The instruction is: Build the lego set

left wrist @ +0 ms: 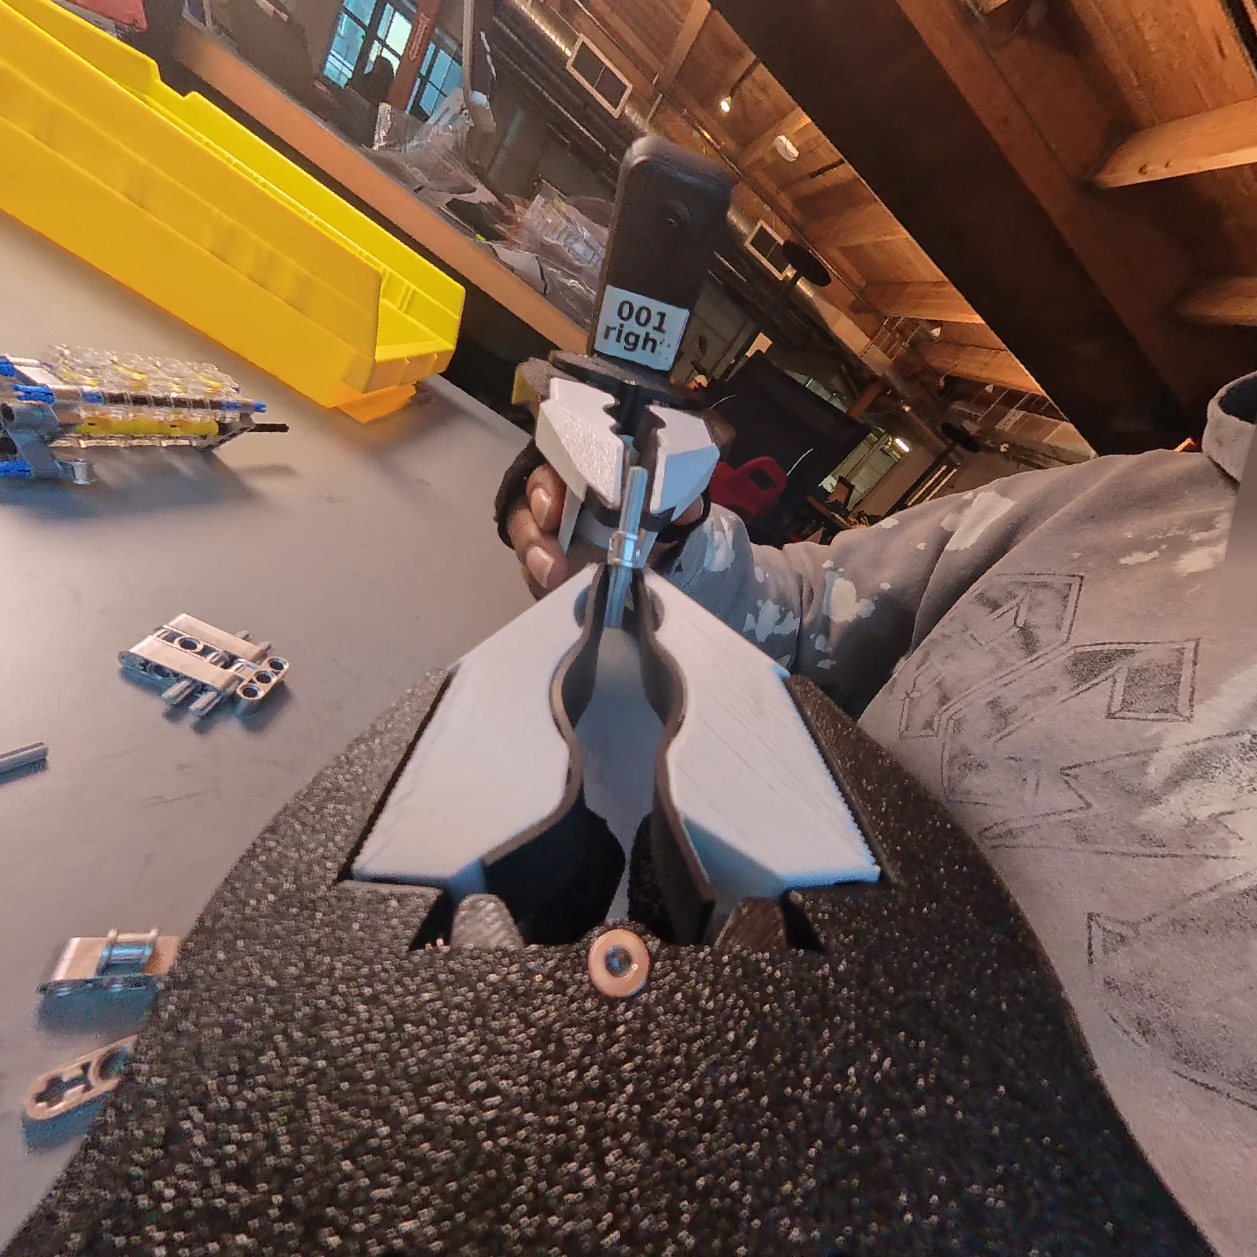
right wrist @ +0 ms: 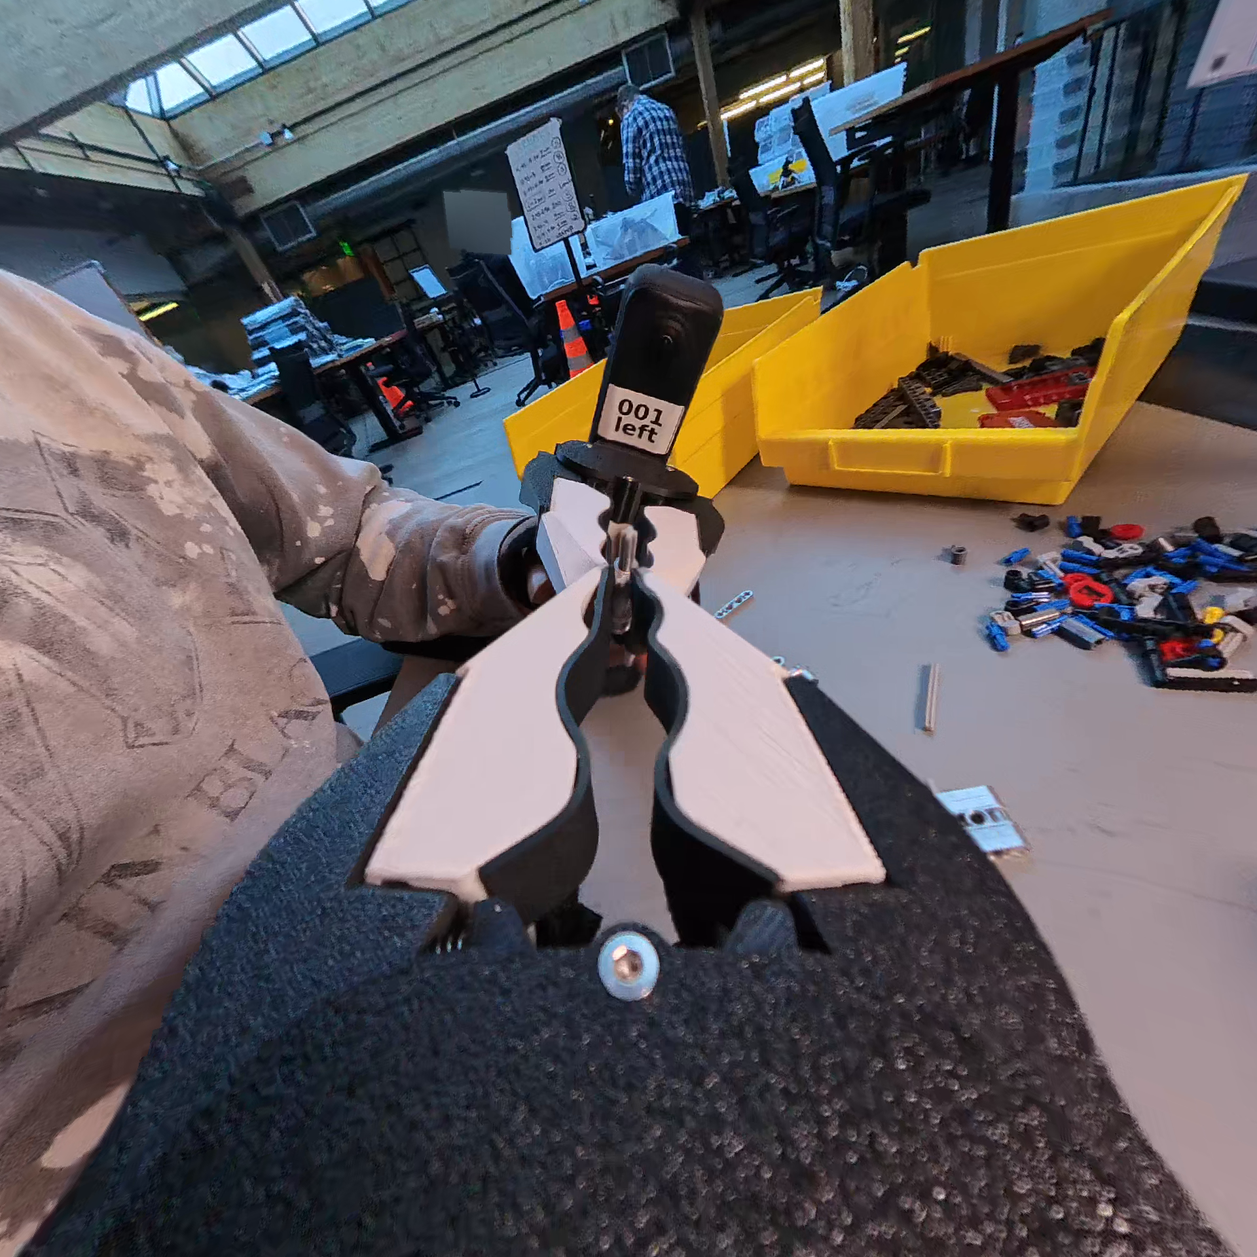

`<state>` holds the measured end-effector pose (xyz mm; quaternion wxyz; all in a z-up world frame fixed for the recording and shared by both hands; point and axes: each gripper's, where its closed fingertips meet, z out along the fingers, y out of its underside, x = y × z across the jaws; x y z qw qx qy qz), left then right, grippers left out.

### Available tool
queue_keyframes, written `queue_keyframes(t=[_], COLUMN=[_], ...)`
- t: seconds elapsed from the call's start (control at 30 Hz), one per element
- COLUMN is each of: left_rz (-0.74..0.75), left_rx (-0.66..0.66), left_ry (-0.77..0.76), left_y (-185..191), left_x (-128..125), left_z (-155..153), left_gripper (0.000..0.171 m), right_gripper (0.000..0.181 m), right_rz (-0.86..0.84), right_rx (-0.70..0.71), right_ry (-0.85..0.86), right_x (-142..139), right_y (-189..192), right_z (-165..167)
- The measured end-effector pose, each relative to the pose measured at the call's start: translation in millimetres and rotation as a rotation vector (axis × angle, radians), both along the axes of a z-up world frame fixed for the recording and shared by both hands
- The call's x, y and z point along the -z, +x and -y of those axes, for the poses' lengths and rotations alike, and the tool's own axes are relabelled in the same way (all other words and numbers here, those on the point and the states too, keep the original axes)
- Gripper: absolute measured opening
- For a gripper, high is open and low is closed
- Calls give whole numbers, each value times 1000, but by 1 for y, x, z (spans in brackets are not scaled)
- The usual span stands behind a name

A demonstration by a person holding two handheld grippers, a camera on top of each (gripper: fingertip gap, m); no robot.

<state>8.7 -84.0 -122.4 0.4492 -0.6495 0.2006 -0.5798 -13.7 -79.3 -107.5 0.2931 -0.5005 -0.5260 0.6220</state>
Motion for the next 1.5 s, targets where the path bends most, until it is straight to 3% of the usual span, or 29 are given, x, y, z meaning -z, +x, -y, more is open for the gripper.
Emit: queue_keyframes(t=[0.23,0.4,0.47,0.63,0.77,0.93,1.23,1.5], left_rz=[-109,-149,-81,154,216,253,244,146], left_rx=[57,83,75,98,111,95,6,-140], left_ry=[-15,-72,-148,-308,-369,-393,-375,-305], left_y=[-2,3,0,-10,-10,-9,-14,-23], left_x=[11,21,20,8,9,8,11,16], left_z=[5,8,5,-2,-3,-5,-13,-25], left_gripper=[17,6,6,6,5,5,6,5], right_gripper=[2,1,3,36,37,23,24,22], right_rz=[163,204,174,34,-5,23,76,166], right_rx=[-136,-163,-120,37,152,212,291,419], right_ry=[-303,-325,-201,499,817,894,894,911], right_x=[16,28,28,25,23,25,27,32], right_y=[12,9,7,7,0,0,-5,-11], right_z=[0,8,4,-2,-2,-10,-17,-29])
